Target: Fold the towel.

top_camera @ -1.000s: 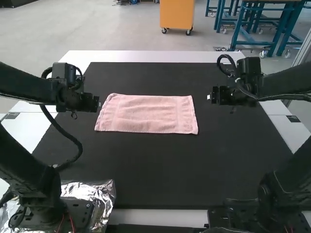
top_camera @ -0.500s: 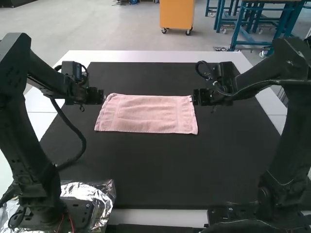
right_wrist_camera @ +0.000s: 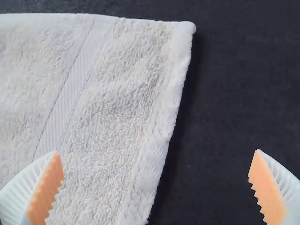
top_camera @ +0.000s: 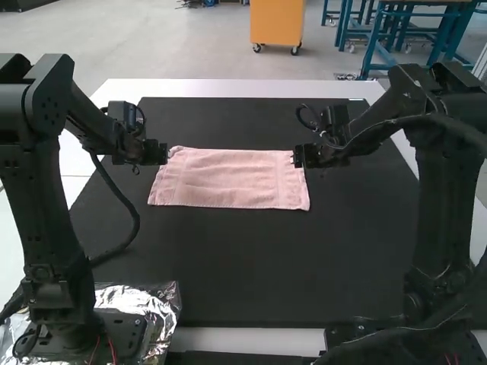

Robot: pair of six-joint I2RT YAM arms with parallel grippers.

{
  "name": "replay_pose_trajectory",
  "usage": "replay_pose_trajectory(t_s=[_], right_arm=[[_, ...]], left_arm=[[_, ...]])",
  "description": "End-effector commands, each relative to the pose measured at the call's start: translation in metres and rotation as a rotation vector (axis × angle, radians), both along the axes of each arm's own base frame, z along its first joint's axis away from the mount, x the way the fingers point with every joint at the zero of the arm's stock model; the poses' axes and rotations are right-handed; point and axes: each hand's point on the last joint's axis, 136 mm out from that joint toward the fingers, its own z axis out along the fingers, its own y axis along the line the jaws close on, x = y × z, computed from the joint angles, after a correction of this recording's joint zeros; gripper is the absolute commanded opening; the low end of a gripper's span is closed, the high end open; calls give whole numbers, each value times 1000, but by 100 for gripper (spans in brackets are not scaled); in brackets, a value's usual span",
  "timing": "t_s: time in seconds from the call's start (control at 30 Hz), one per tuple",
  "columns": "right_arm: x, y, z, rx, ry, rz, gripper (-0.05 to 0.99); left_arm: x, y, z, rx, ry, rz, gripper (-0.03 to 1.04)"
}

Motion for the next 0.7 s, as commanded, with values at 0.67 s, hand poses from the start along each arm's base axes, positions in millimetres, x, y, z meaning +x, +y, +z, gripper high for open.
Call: replay_pose_trajectory(t_s=[0.67], right_arm=[[34, 13, -30, -41, -1, 0, 91]], left_arm=[[48, -1, -13, 60, -60, -39, 95]])
